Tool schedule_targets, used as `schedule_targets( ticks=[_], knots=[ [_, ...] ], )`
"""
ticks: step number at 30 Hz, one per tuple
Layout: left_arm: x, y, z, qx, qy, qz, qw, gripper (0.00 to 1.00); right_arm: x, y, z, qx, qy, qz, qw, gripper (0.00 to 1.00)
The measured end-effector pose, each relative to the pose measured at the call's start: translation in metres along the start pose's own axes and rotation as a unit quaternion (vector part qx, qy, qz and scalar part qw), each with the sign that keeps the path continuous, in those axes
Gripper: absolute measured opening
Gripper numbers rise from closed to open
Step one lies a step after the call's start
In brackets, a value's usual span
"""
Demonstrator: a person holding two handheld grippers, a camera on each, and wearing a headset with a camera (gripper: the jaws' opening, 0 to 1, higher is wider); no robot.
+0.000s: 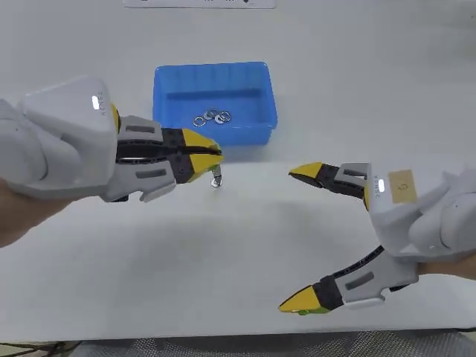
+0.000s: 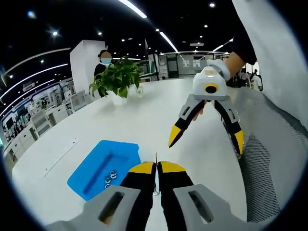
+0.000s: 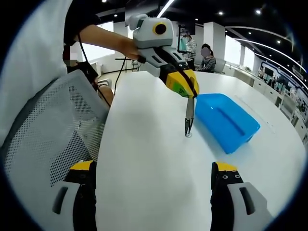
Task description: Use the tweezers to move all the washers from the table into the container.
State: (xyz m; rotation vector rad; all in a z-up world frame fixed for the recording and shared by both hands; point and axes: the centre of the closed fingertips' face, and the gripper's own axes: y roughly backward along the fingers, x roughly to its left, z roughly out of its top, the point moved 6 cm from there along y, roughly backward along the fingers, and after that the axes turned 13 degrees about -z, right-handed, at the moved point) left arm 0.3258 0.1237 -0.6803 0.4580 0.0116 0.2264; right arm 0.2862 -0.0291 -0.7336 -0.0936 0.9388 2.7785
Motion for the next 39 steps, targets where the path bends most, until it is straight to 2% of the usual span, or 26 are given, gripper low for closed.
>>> schedule_targets(
  ticks=[7,10,11,17,21,23,25,29,31,35,39],
  knots=[
    [0.001,0.000,-0.002,-0.005,0.010,-0.003,0.9999,0.06,-0.001,-0.004,0.003,-0.004,-0.004,0.000,1.0000,1.00],
    [0.001,-0.001,-0.001,0.001,0.019,-0.023,0.9996,0.06,-0.002,-0.008,0.008,-0.012,-0.005,0.007,0.9999,0.99],
    [0.001,-0.001,0.000,0.009,0.017,-0.034,0.9992,0.06,-0.003,-0.011,0.010,-0.013,-0.003,0.010,0.9999,0.98],
    [0.010,-0.005,0.003,0.018,0.035,-0.055,0.9977,0.06,-0.017,-0.036,0.027,-0.027,-0.003,0.026,0.9993,0.88],
    [0.013,-0.006,0.003,0.020,0.041,-0.058,0.9973,0.06,-0.026,-0.055,0.040,-0.034,0.001,0.036,0.9988,0.81],
    [0.013,-0.006,0.003,0.018,0.045,-0.061,0.9970,0.06,-0.030,-0.062,0.046,-0.044,0.008,0.039,0.9982,0.74],
    [0.012,-0.006,0.003,0.016,0.047,-0.062,0.9968,0.06,-0.033,-0.067,0.052,-0.055,0.009,0.046,0.9974,0.60],
    [0.011,-0.003,0.002,0.018,0.049,-0.065,0.9965,0.06,-0.042,-0.074,0.054,-0.054,0.008,0.049,0.9973,0.43],
    [0.011,-0.002,0.002,0.017,0.051,-0.065,0.9965,0.06,-0.044,-0.075,0.053,-0.054,0.014,0.049,0.9972,0.30],
    [0.012,-0.003,0.001,0.015,0.053,-0.065,0.9964,0.06,-0.050,-0.077,0.052,-0.053,0.021,0.042,0.9975,0.18],
    [0.014,-0.004,0.001,0.014,0.055,-0.065,0.9963,0.06,-0.051,-0.079,0.053,-0.055,0.027,0.044,0.9972,0.15]
  ],
)
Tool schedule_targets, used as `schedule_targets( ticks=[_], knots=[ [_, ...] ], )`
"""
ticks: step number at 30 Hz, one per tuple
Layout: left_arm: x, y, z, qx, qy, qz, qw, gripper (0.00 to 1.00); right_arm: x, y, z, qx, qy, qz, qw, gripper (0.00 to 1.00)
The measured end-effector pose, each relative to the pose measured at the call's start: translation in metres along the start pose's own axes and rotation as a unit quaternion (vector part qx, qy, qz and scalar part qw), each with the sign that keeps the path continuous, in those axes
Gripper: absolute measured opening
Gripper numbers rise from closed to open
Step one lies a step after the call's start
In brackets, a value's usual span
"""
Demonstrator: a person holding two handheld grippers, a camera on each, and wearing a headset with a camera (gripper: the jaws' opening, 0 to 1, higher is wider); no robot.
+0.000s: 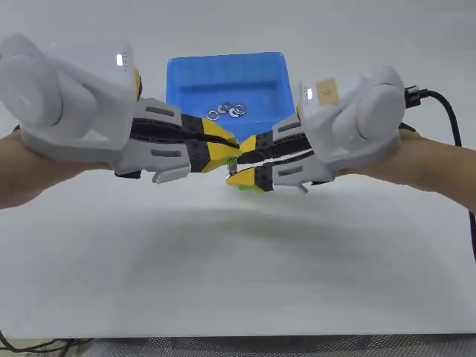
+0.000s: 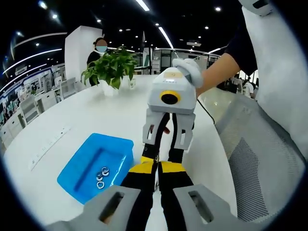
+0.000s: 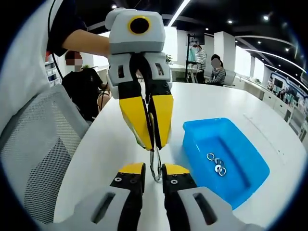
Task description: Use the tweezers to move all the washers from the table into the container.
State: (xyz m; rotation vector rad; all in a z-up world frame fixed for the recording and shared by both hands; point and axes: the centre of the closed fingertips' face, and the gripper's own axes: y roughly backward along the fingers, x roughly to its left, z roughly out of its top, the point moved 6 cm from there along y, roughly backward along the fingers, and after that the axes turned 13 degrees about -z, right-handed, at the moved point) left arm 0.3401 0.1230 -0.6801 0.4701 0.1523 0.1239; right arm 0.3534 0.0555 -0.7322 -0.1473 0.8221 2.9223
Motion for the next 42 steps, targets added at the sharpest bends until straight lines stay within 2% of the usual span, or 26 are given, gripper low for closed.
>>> schedule_targets(
  ticks=[4,13,17,22,29,31,34,36,40,42],
  knots=[
    [0.000,0.000,0.000,0.001,-0.002,-0.004,1.0000,0.06,-0.001,-0.003,0.000,0.002,0.005,0.007,1.0000,0.11],
    [0.001,0.000,0.000,0.005,-0.004,-0.009,0.9999,0.06,-0.004,-0.005,-0.002,0.000,0.019,0.024,0.9995,0.11],
    [0.002,0.002,0.000,0.011,-0.005,-0.006,0.9999,0.06,-0.006,-0.007,-0.003,-0.012,0.007,0.034,0.9993,0.10],
    [0.001,0.003,0.000,0.022,-0.010,-0.001,0.9997,0.06,-0.006,-0.007,-0.002,-0.015,0.018,0.034,0.9992,0.09],
    [-0.001,0.002,0.004,0.019,-0.010,0.002,0.9998,0.07,-0.005,-0.005,0.000,-0.019,0.020,0.030,0.9992,0.09],
    [-0.002,0.003,0.007,0.013,-0.010,0.008,0.9998,0.11,-0.006,-0.004,0.003,-0.021,0.017,0.025,0.9993,0.09],
    [-0.007,0.005,0.015,-0.008,-0.009,0.004,0.9999,0.19,-0.007,-0.001,0.008,-0.024,0.016,0.019,0.9994,0.09],
    [-0.009,0.006,0.017,-0.005,-0.015,0.009,0.9998,0.20,-0.007,0.002,0.008,-0.020,0.020,0.013,0.9995,0.09],
    [-0.016,0.014,0.016,-0.001,-0.014,0.033,0.9993,0.29,-0.006,0.011,0.008,-0.010,0.017,0.008,0.9998,0.09],
    [-0.021,0.021,0.015,-0.016,-0.005,0.053,0.9985,0.33,-0.004,0.016,0.013,-0.012,0.018,0.005,0.9998,0.09]
  ],
)
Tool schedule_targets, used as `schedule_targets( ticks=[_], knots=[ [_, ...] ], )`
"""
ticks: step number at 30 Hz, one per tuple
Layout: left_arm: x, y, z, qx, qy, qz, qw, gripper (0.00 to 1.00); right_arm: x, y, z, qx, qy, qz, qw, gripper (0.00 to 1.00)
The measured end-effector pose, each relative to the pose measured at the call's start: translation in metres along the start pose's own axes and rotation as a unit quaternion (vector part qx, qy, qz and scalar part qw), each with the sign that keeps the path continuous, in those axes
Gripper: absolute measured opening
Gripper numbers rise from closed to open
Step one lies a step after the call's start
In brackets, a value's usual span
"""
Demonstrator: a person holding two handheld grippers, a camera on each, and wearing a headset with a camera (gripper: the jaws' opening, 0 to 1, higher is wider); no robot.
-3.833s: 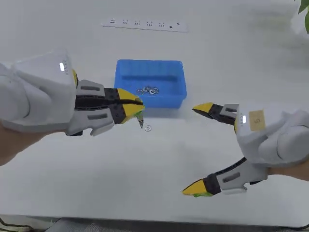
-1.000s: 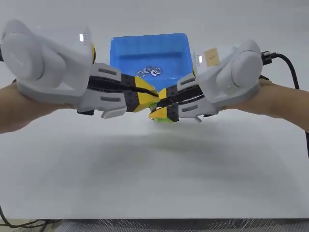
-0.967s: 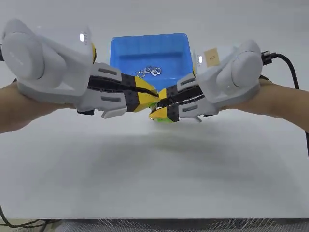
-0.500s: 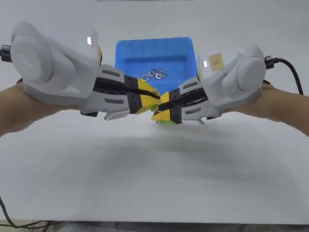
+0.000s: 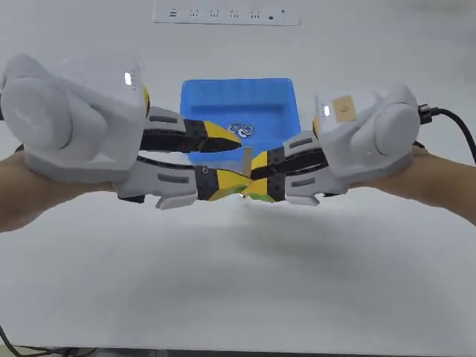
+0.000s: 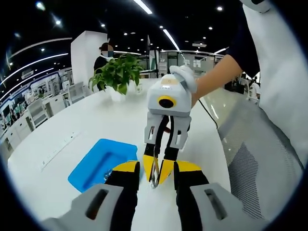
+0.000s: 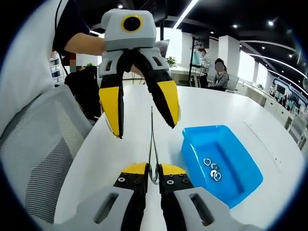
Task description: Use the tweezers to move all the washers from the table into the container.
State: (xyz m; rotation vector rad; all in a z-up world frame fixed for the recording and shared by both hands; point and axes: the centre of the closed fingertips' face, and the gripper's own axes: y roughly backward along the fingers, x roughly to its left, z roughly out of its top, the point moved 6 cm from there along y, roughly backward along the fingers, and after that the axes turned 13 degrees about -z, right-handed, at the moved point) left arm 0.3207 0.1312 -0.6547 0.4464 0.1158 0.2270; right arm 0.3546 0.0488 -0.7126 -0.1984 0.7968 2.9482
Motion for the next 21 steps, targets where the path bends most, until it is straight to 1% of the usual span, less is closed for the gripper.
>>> schedule_targets(
  ticks=[2,4,5,6,8,10,11,12,13,15,16,18,19,20,21],
  knots=[
    [-0.004,0.008,-0.003,-0.002,0.002,0.018,0.9998,0.40,0.001,0.005,0.007,-0.005,-0.001,-0.002,1.0000,0.09],
    [-0.007,0.014,-0.008,0.004,-0.001,0.030,0.9995,0.45,0.001,0.009,0.015,-0.007,0.000,-0.009,0.9999,0.09],
    [-0.009,0.019,-0.011,0.013,-0.011,0.040,0.9990,0.47,0.001,0.010,0.018,-0.009,0.001,-0.011,0.9999,0.09],
    [-0.011,0.022,-0.012,0.014,-0.010,0.043,0.9989,0.48,0.001,0.012,0.021,-0.012,0.000,-0.014,0.9998,0.09],
    [-0.015,0.031,-0.014,0.005,-0.007,0.054,0.9985,0.51,0.000,0.015,0.028,-0.015,0.000,-0.021,0.9997,0.09],
    [-0.016,0.038,-0.015,-0.005,-0.002,0.069,0.9976,0.54,-0.002,0.017,0.036,-0.019,0.005,-0.027,0.9995,0.09],
    [-0.016,0.044,-0.015,-0.014,0.010,0.085,0.9962,0.55,-0.003,0.018,0.039,-0.020,0.005,-0.029,0.9994,0.09],
    [-0.015,0.049,-0.012,-0.027,0.012,0.098,0.9948,0.56,-0.006,0.019,0.044,-0.025,0.009,-0.032,0.9991,0.09],
    [-0.014,0.055,-0.007,-0.050,0.011,0.113,0.9923,0.57,-0.007,0.019,0.046,-0.027,0.010,-0.034,0.9990,0.09],
    [-0.014,0.065,-0.001,-0.079,0.022,0.128,0.9884,0.60,-0.013,0.018,0.050,-0.028,0.010,-0.036,0.9989,0.09],
    [-0.014,0.068,0.000,-0.081,0.021,0.132,0.9878,0.62,-0.017,0.018,0.052,-0.026,0.017,-0.039,0.9988,0.09],
    [-0.015,0.072,-0.001,-0.072,0.016,0.132,0.9884,0.63,-0.021,0.018,0.055,-0.026,0.017,-0.040,0.9987,0.09],
    [-0.016,0.074,-0.002,-0.065,0.014,0.131,0.9891,0.63,-0.024,0.017,0.058,-0.029,0.022,-0.047,0.9983,0.09],
    [-0.017,0.075,-0.004,-0.062,0.013,0.131,0.9893,0.63,-0.027,0.017,0.060,-0.034,0.026,-0.052,0.9977,0.09],
    [-0.017,0.077,-0.006,-0.061,0.014,0.132,0.9893,0.65,-0.031,0.017,0.064,-0.038,0.019,-0.055,0.9976,0.09]
  ],
)
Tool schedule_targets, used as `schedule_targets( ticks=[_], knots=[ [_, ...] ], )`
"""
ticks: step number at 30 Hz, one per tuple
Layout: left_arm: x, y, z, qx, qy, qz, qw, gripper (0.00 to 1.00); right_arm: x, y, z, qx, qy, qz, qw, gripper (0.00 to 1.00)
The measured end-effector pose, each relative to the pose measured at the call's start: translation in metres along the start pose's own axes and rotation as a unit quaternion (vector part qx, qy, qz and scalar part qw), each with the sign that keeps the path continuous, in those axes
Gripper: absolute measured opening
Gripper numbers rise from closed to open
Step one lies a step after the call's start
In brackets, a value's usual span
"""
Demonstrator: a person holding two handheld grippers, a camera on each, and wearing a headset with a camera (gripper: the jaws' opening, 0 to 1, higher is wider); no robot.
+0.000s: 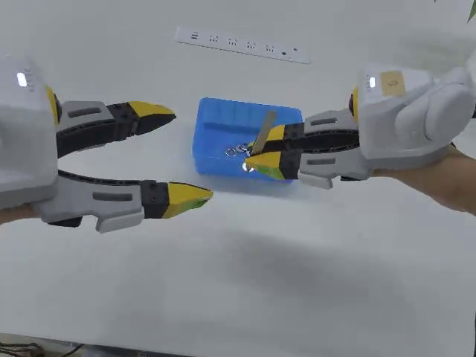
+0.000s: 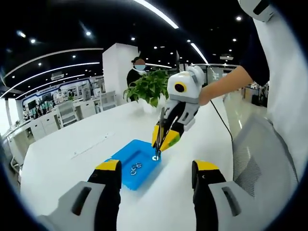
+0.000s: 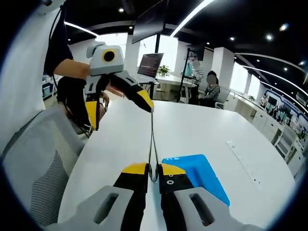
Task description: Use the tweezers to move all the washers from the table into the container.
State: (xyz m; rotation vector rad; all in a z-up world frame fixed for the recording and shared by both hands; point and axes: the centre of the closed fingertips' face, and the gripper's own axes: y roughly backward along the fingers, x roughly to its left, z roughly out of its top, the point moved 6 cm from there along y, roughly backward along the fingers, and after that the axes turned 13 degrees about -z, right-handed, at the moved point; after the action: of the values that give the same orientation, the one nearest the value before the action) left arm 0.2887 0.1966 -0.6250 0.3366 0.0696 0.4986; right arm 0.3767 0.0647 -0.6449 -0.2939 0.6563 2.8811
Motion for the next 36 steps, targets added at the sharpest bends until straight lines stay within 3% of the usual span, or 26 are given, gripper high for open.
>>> schedule_targets(
  ticks=[3,8,12,17,20,23,29,36],
  knots=[
    [-0.001,0.002,-0.006,-0.004,0.015,-0.002,0.9999,0.70,-0.011,-0.002,0.005,0.001,0.017,-0.006,0.9998,0.09],
    [0.001,0.002,-0.019,0.004,0.035,0.001,0.9994,0.74,-0.034,-0.007,0.009,-0.003,0.014,-0.018,0.9997,0.09],
    [-0.001,0.002,-0.028,-0.003,0.080,-0.007,0.9967,0.83,-0.056,-0.013,-0.003,0.007,0.013,-0.042,0.9990,0.09],
    [0.000,0.005,-0.034,-0.011,0.091,-0.003,0.9958,0.93,-0.079,-0.022,-0.023,0.023,-0.020,-0.059,0.9978,0.09],
    [0.000,0.005,-0.036,-0.020,0.103,0.004,0.9945,0.99,-0.083,-0.031,-0.035,0.034,-0.030,-0.059,0.9973,0.09],
    [-0.001,0.004,-0.039,-0.023,0.110,0.010,0.9937,0.99,-0.082,-0.044,-0.046,0.045,-0.041,-0.053,0.9968,0.09],
    [-0.008,0.001,-0.044,-0.010,0.118,0.005,0.9929,0.99,-0.079,-0.064,-0.066,0.066,-0.048,-0.042,0.9958,0.09],
    [-0.010,0.000,-0.049,-0.009,0.131,0.011,0.9913,0.99,-0.076,-0.067,-0.080,0.088,-0.049,-0.033,0.9944,0.09]
  ],
)
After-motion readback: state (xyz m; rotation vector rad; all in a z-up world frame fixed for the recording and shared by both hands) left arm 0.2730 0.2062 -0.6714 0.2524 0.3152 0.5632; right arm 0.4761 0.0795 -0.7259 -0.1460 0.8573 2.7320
